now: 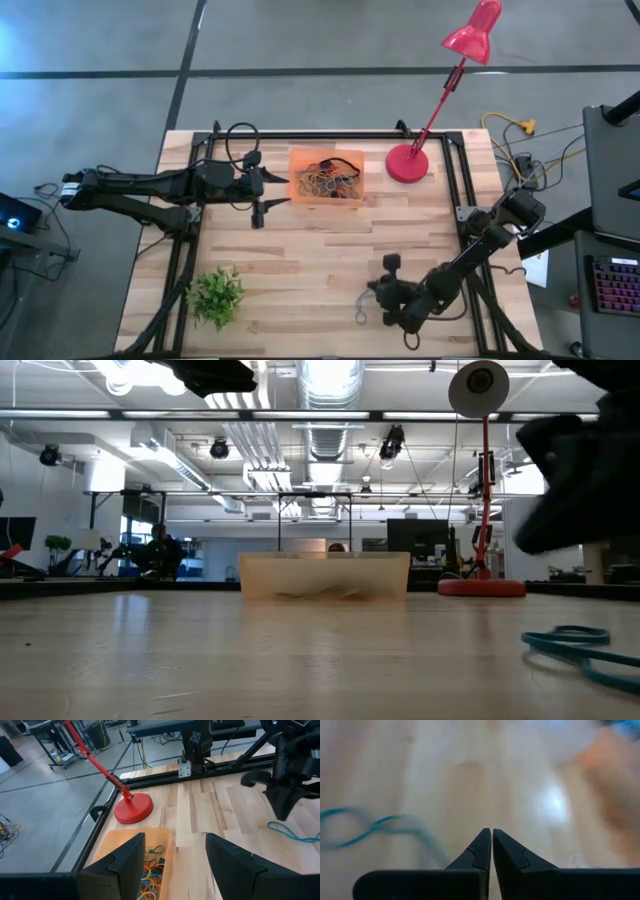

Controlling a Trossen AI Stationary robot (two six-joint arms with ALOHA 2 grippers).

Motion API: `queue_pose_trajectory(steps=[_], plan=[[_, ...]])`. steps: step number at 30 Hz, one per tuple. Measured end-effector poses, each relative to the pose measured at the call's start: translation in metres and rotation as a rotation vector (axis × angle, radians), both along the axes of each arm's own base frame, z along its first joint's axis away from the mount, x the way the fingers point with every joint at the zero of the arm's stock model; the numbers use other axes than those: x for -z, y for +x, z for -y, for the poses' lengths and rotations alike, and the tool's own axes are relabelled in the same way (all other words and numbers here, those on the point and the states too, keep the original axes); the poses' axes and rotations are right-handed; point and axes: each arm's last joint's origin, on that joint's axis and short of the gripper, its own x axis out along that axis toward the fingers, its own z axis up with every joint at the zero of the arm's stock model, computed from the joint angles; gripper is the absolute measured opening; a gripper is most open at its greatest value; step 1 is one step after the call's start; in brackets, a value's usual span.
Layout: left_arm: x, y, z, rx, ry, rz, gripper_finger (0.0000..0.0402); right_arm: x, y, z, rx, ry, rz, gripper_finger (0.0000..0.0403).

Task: Pick and place rubber bands into bin
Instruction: Put the blue rubber band into the orange bin

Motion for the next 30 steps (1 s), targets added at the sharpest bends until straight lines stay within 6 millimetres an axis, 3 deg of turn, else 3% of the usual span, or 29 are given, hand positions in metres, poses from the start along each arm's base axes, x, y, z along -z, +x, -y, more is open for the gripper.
queue_pose_trajectory(steps=[6, 10, 21, 26, 30], plan=[[0.000, 0.000, 0.000, 0.000, 0.000, 0.000, 0.0192, 0.012, 0.004, -0.008, -0.192, 0.274, -0.218, 0.0015], [0.000, 0.000, 0.000, 0.001, 0.000, -0.003, 0.0193, 0.016, 0.012, -0.011, -0.238, 0.296, -0.178, 0.0047], [0.013, 0.014, 0.000, -0.004, -0.019, -0.067, 0.0193, 0.023, 0.027, 0.003, -0.184, 0.294, -0.174, 0.0170], [0.021, 0.022, 0.000, -0.003, -0.015, -0.102, 0.0193, 0.027, 0.033, 0.009, -0.184, 0.329, -0.197, 0.0186], [0.023, 0.024, 0.000, -0.002, -0.014, -0.114, 0.0192, 0.028, 0.038, 0.014, -0.193, 0.371, -0.221, 0.0174]])
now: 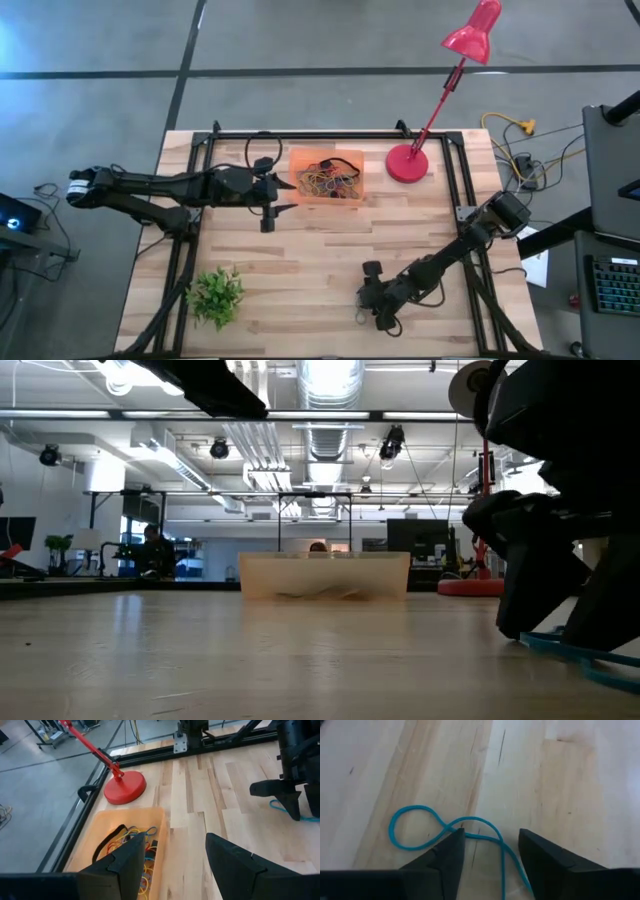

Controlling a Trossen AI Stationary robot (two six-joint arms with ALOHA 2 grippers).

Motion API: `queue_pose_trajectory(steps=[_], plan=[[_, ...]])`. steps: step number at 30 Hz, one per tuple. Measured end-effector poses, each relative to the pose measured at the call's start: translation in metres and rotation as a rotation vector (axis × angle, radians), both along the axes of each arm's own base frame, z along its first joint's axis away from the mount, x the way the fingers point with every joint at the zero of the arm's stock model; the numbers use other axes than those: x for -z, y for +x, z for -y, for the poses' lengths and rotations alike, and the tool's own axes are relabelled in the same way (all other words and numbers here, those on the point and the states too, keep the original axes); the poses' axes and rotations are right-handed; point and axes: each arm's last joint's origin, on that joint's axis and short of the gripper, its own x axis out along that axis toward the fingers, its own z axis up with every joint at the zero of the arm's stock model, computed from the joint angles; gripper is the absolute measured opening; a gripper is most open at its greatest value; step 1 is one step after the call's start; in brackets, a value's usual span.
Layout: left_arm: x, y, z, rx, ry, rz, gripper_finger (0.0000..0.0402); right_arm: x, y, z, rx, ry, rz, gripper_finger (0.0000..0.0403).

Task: Pick and place rubber bands into bin
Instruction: Put the blue rubber band into the orange bin

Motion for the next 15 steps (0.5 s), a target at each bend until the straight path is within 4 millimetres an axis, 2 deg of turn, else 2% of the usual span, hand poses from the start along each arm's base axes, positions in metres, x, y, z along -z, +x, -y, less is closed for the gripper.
queue_pose_trajectory(steps=[6, 13, 15], plan=[[0.000, -0.001, 0.000, 0.000, 0.000, 0.001, 0.0193, 0.003, 0.005, 0.010, -0.006, 0.043, -0.059, 0.0115], [0.000, -0.001, 0.000, 0.000, 0.000, -0.005, 0.0193, 0.014, 0.008, 0.013, -0.014, 0.059, -0.104, 0.0020], [0.000, -0.001, 0.000, 0.000, 0.000, -0.006, 0.0193, 0.014, 0.007, 0.012, -0.010, 0.048, -0.090, 0.0013]])
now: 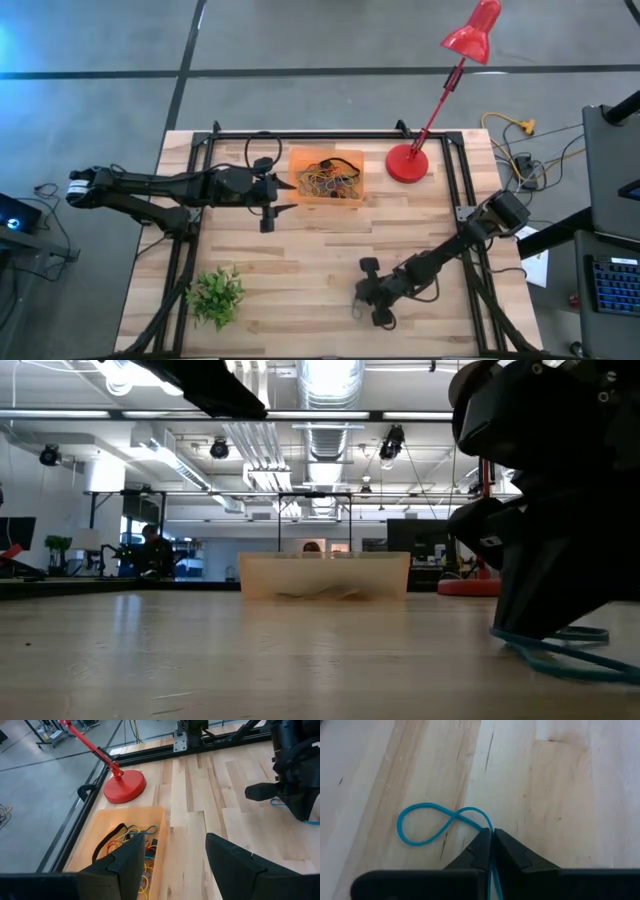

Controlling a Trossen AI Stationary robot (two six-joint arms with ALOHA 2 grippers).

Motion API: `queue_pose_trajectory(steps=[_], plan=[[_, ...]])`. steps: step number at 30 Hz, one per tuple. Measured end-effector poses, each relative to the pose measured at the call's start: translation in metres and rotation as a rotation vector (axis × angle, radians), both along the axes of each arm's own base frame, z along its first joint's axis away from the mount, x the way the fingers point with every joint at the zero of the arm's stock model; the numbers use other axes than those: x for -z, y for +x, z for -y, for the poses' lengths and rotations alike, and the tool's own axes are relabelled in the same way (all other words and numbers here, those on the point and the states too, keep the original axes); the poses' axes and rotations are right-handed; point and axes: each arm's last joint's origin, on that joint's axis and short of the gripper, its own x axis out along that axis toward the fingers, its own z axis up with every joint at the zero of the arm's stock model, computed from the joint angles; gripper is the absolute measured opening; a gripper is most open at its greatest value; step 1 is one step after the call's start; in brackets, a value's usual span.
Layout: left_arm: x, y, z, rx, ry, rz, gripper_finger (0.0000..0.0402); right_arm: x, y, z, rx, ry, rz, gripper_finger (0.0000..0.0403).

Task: Pick and place rubber bands into bin
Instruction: Put the blue rubber band into the orange bin

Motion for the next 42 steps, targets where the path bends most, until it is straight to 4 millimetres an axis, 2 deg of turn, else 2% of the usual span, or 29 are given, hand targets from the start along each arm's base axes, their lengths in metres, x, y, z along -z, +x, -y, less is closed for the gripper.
queue_pose_trajectory(steps=[8, 13, 24, 32, 36, 42], plan=[[-0.002, -0.001, 0.000, 0.000, 0.000, 0.016, 0.0192, -0.019, -0.002, 0.000, -0.023, -0.188, 0.111, 0.0008], [-0.003, -0.001, 0.000, 0.000, 0.000, 0.024, 0.0192, -0.044, 0.010, 0.007, 0.001, -0.301, 0.233, 0.0008], [-0.005, 0.001, 0.000, 0.007, 0.017, 0.045, 0.0192, -0.077, 0.040, 0.044, 0.097, -0.572, 0.337, 0.0008], [-0.005, 0.001, 0.000, 0.013, 0.031, 0.042, 0.0192, -0.102, 0.059, 0.096, 0.259, -0.764, 0.342, 0.0008], [-0.005, 0.001, 0.000, 0.018, 0.044, 0.040, 0.0193, -0.110, 0.066, 0.130, 0.351, -0.789, 0.323, 0.0008], [-0.004, 0.002, 0.000, 0.020, 0.050, 0.035, 0.0193, -0.110, 0.070, 0.184, 0.464, -0.782, 0.268, 0.0008]])
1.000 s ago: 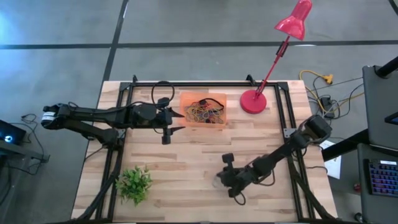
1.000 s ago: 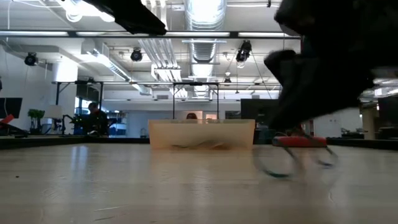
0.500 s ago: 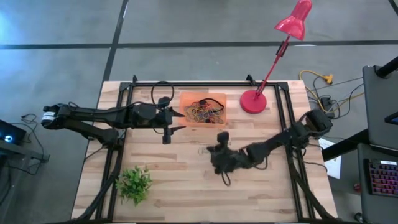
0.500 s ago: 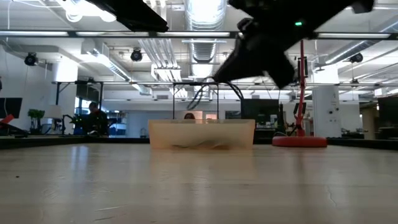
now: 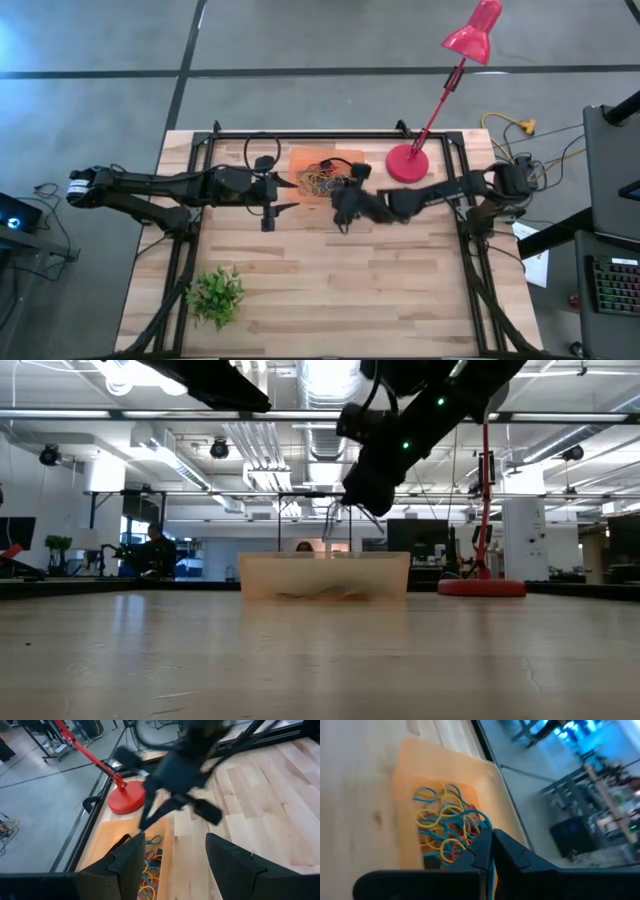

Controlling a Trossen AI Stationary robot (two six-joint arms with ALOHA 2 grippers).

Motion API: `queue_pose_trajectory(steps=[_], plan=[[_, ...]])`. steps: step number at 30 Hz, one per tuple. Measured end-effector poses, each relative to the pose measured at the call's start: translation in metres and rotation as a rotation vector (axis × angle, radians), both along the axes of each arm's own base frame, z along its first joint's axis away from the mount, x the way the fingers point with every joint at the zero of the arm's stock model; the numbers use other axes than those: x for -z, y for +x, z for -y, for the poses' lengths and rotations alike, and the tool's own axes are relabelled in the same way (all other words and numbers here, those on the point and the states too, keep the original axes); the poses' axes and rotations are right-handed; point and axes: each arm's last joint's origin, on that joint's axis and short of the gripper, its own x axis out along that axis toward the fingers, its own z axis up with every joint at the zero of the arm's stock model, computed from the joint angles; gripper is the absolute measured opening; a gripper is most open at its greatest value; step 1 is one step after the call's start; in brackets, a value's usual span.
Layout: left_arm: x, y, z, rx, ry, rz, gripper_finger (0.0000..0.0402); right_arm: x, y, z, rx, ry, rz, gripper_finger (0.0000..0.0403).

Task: Pick and place rubber bands into bin
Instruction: Put the blue rubber band into the orange bin, then return to Home position

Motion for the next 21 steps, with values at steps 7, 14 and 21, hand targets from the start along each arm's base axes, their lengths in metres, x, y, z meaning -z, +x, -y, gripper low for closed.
queue_pose_trajectory(steps=[7, 14, 21], plan=[[0.000, 0.000, 0.000, 0.006, 0.015, -0.004, 0.0193, 0.003, 0.000, 0.046, -0.014, 0.212, 0.054, 0.0011], [0.000, 0.000, 0.000, 0.006, 0.015, -0.004, 0.0193, 0.005, -0.001, 0.057, -0.083, 0.303, 0.049, 0.0075], [0.000, 0.000, 0.000, 0.030, 0.081, -0.016, 0.0193, 0.004, -0.001, 0.058, -0.097, 0.281, 0.043, 0.0153]])
